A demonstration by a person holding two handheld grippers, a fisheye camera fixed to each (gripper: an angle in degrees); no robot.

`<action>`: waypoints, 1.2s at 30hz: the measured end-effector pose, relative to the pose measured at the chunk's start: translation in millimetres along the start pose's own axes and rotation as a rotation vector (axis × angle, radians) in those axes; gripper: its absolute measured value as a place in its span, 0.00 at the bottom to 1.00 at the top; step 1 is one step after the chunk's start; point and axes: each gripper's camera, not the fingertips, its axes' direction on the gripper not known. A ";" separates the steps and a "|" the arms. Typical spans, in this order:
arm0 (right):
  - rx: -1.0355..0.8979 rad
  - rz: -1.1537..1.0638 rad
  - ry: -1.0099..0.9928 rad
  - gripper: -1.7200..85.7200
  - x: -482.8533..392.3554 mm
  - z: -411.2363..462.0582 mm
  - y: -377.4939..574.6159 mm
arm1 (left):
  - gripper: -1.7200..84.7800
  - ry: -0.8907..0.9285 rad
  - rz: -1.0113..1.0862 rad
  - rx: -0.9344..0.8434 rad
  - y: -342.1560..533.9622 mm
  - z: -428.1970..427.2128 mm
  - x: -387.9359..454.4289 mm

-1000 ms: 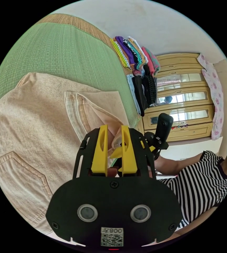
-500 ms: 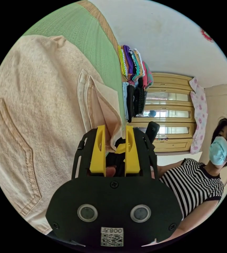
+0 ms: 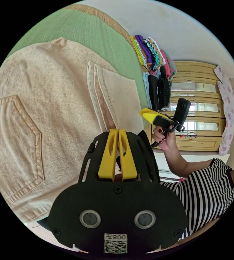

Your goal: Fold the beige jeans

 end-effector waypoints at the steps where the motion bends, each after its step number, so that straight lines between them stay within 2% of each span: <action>1: -0.025 0.000 0.017 0.06 2.2 5.9 -8.0 | 0.03 0.004 -0.003 0.000 1.4 2.9 1.7; 12: -0.126 -0.007 0.210 0.02 16.1 36.4 -53.0 | 0.03 -0.103 0.020 0.048 23.4 21.8 37.8; 18: -0.140 -0.064 0.285 0.02 18.1 40.8 -48.5 | 0.02 -0.322 0.154 0.137 43.1 29.2 98.9; 21: -0.123 -0.087 0.311 0.02 19.5 37.7 -42.3 | 0.02 -0.363 0.255 0.068 41.8 57.9 128.1; 24: -0.137 -0.094 0.311 0.02 24.6 32.3 -40.8 | 0.02 -0.489 0.265 -0.091 39.8 100.5 131.6; 27: -0.190 -0.057 0.273 0.02 35.9 18.6 -43.9 | 0.02 -0.474 0.274 -0.055 45.4 108.7 140.7; 30: -0.097 -0.028 0.317 0.02 48.6 -17.1 -35.0 | 0.02 -0.483 0.284 -0.053 49.3 119.8 151.6; 34: 0.005 0.120 0.392 0.02 94.0 -55.6 -19.0 | 0.02 -0.494 0.316 -0.046 55.6 134.7 166.3; 36: 0.008 0.139 0.315 0.02 117.5 -59.5 -12.9 | 0.02 -0.496 0.317 -0.047 57.1 140.5 172.0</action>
